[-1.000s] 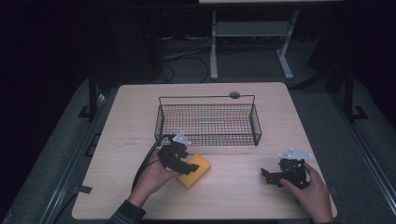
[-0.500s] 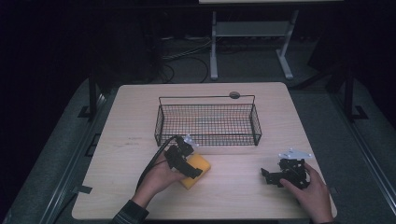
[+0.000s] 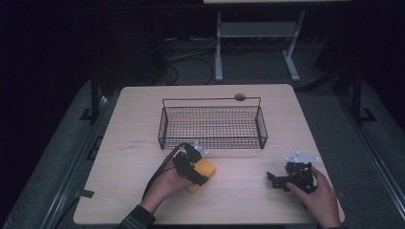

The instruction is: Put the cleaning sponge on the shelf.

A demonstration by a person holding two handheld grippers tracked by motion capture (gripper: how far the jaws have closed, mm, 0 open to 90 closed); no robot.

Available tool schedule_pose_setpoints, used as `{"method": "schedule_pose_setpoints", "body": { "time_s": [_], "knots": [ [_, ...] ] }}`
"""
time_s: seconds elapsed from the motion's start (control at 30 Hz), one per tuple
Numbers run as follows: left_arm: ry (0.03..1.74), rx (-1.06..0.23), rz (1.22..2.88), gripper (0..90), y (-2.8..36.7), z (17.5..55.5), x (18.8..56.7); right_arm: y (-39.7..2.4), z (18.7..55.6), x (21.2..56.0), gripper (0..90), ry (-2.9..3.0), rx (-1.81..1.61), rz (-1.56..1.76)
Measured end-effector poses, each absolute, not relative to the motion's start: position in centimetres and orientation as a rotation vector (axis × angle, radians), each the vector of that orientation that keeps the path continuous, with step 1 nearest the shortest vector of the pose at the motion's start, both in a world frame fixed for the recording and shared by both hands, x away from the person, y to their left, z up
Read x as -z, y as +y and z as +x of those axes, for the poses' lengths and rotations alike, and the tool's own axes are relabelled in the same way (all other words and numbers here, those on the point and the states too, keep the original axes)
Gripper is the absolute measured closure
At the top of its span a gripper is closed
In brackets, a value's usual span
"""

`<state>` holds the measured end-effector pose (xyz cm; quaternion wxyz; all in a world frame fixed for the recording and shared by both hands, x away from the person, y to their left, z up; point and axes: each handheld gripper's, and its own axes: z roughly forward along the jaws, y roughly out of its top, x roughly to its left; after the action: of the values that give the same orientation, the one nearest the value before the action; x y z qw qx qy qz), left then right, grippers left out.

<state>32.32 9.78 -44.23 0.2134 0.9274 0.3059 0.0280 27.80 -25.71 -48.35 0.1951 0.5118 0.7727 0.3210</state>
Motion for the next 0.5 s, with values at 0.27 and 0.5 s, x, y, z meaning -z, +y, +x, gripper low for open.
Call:
{"method": "schedule_pose_setpoints", "body": {
  "time_s": [0.27, 0.5],
  "knots": [
    [0.859, -0.089, 2.594, 13.3, 9.50, 32.27, 44.86, -25.72, 27.80, 48.35, 0.0, 2.166, -0.900, 1.434],
    [0.861, -0.105, 2.600, 13.5, 9.40, 32.15, 44.89, -25.71, 27.80, 48.35, 0.0, 2.166, -0.900, 1.434]
  ]
}}
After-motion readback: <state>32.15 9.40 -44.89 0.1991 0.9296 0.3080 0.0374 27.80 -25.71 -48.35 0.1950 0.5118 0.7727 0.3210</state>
